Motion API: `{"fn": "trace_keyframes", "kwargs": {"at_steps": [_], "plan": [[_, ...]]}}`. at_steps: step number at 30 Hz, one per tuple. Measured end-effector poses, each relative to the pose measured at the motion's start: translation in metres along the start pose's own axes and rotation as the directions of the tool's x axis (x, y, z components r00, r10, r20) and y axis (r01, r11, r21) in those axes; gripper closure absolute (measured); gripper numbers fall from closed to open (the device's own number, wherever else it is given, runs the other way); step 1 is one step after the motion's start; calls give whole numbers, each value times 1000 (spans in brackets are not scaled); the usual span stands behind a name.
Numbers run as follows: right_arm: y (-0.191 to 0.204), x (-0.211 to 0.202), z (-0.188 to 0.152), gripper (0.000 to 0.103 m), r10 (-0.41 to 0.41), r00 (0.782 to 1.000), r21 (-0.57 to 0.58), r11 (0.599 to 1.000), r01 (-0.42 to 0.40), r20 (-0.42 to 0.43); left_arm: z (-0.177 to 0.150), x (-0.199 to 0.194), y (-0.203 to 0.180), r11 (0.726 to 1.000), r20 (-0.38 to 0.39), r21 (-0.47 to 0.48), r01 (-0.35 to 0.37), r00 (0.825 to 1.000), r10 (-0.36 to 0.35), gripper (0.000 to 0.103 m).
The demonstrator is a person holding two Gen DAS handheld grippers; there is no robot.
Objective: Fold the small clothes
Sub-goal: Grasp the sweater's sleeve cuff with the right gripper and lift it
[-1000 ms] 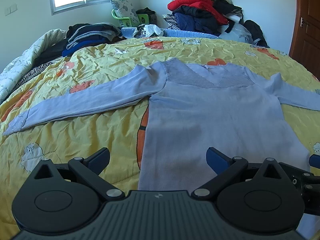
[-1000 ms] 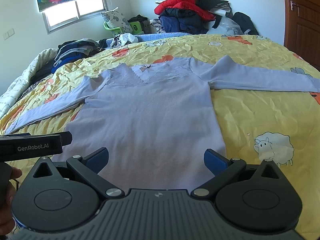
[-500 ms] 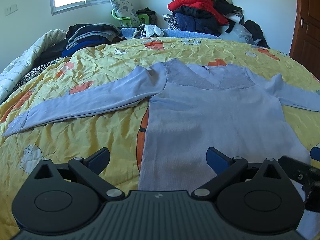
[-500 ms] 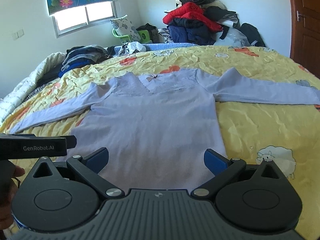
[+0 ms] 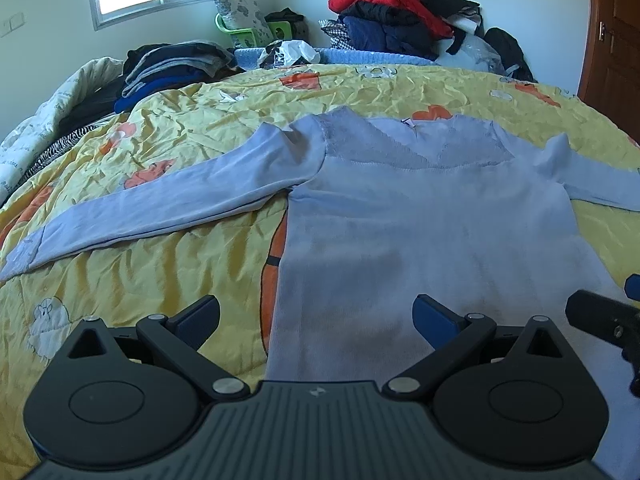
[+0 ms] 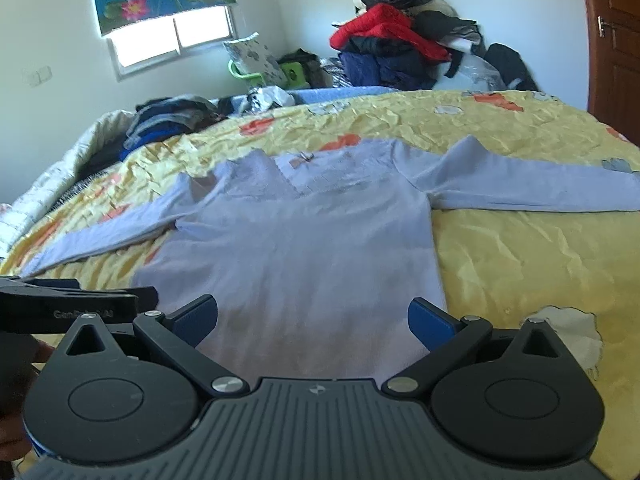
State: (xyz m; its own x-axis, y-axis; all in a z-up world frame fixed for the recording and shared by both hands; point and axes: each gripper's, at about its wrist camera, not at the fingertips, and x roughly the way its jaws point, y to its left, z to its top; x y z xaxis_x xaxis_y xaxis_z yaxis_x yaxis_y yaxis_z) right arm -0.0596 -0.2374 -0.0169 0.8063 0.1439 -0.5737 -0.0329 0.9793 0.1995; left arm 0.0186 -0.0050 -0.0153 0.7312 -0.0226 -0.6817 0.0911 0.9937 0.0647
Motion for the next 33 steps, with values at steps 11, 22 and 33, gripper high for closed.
{"fn": "trace_keyframes", "kwargs": {"at_steps": [11, 22, 33], "plan": [[-93, 12, 19, 0, -49, 994, 238, 971, 24, 99, 3, 13, -9, 1000, 84, 3, 16, 996, -17, 0], [-270, 14, 16, 10, -235, 953, 651, 757, 57, 190, 4, 33, -37, 996, 69, 79, 30, 997, -35, 0], [-355, 48, 36, 39, -444, 866, 736, 661, 144, 229, 10, 45, -47, 995, 31, 96, 19, 999, -22, 0]]}}
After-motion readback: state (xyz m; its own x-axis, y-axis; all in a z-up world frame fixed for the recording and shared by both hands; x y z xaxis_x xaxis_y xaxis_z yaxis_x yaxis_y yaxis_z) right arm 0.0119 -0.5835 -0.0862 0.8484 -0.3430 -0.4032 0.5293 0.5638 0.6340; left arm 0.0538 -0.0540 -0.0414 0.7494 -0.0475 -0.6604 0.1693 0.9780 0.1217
